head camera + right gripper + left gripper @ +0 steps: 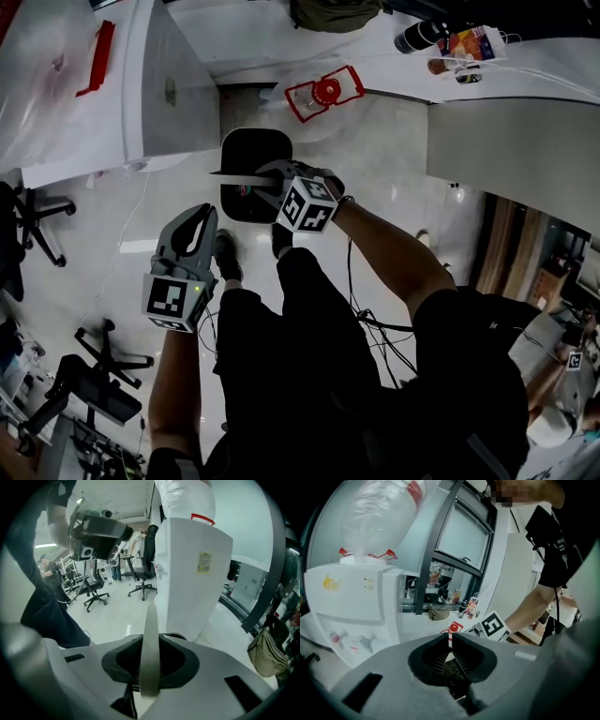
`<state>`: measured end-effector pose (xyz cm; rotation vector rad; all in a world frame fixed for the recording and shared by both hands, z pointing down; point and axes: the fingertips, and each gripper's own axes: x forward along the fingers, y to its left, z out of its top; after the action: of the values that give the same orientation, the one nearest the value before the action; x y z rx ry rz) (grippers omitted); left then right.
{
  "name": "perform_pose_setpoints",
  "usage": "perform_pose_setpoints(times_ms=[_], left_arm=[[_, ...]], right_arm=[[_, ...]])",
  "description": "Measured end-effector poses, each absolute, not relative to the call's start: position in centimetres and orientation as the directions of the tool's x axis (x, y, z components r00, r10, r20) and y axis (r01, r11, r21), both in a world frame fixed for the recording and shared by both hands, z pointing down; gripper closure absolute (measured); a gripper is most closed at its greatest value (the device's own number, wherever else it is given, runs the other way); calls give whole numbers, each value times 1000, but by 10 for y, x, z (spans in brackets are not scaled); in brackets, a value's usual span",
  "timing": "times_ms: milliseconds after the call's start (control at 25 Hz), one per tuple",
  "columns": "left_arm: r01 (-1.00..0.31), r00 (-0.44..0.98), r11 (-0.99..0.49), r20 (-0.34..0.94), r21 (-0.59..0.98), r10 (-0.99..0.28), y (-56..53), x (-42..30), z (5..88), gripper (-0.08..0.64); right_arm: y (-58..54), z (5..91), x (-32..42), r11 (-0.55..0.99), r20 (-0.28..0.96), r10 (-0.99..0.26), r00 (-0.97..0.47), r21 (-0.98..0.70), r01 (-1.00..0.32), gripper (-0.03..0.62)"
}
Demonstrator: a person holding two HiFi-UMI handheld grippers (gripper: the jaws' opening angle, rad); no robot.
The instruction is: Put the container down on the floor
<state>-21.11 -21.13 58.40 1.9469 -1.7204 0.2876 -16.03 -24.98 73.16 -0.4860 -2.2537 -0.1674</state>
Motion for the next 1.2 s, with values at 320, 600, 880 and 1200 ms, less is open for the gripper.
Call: perform_pose_setpoints(times_ms=[320,600,880,1200], left_arm=[[-957,131,16,478,291,-869,-212,-216,599,548],[-957,126,27,498,290,-858,-209,-221,627,548],[-956,105,56,511,289,-853,-206,-229,648,548],[-951,103,74,536,300,-838,-197,-230,681,548]], right_arm=[[-265,788,-165,922,762,284,-582,-52,383,508],[-276,836,-178,939,770,255,-584,-53,341,508],[-283,875,-189,937,781,247,-573,-41,347,508],[-288,918,-200,933,793,235,-562,-21,360,508]])
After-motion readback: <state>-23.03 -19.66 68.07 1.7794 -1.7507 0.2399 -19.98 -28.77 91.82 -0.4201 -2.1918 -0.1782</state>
